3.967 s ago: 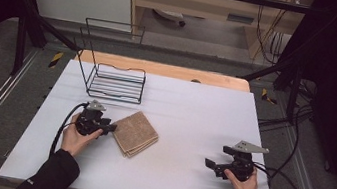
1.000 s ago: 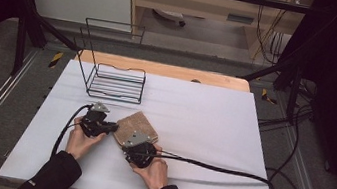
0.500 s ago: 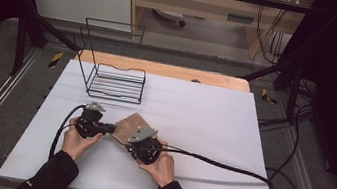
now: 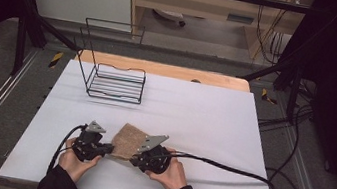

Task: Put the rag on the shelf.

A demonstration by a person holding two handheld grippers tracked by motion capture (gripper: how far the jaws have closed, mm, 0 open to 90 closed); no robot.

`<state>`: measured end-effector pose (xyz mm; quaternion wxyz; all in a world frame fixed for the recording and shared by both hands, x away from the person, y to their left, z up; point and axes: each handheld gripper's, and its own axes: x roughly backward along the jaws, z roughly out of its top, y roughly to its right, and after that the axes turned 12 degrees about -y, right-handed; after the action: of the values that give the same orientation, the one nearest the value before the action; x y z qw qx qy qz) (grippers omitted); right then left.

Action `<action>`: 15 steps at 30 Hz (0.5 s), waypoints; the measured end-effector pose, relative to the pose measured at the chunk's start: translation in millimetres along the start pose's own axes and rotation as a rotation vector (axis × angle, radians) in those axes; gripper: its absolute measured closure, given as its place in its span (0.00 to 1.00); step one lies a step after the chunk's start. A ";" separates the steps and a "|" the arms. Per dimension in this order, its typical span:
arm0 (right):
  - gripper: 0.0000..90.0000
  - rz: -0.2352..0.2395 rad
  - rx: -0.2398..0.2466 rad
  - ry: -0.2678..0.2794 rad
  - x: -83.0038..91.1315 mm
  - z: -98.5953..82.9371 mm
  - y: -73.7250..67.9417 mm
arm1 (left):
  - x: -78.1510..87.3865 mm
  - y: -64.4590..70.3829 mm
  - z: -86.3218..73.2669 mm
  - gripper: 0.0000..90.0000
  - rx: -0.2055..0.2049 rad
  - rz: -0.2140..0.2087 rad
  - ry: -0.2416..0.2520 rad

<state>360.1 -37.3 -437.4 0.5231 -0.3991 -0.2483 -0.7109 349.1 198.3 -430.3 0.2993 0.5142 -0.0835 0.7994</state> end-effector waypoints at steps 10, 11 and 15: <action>0.53 -0.126 -0.181 0.125 27.7 -15.7 19.9 | 15.6 -9.2 15.1 0.61 -0.088 0.027 0.078; 0.53 -0.169 -0.250 0.139 28.0 -20.7 28.6 | 15.1 -11.2 20.0 0.55 -0.099 0.037 0.084; 0.54 -0.212 -0.316 0.126 22.7 -24.7 39.2 | 1.2 -21.8 38.8 0.54 -0.105 0.011 0.049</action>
<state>386.4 -81.6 -434.9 0.3908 -0.4029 -0.1410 -0.8156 391.0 199.2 -415.3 0.3236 0.4777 -0.1207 0.8078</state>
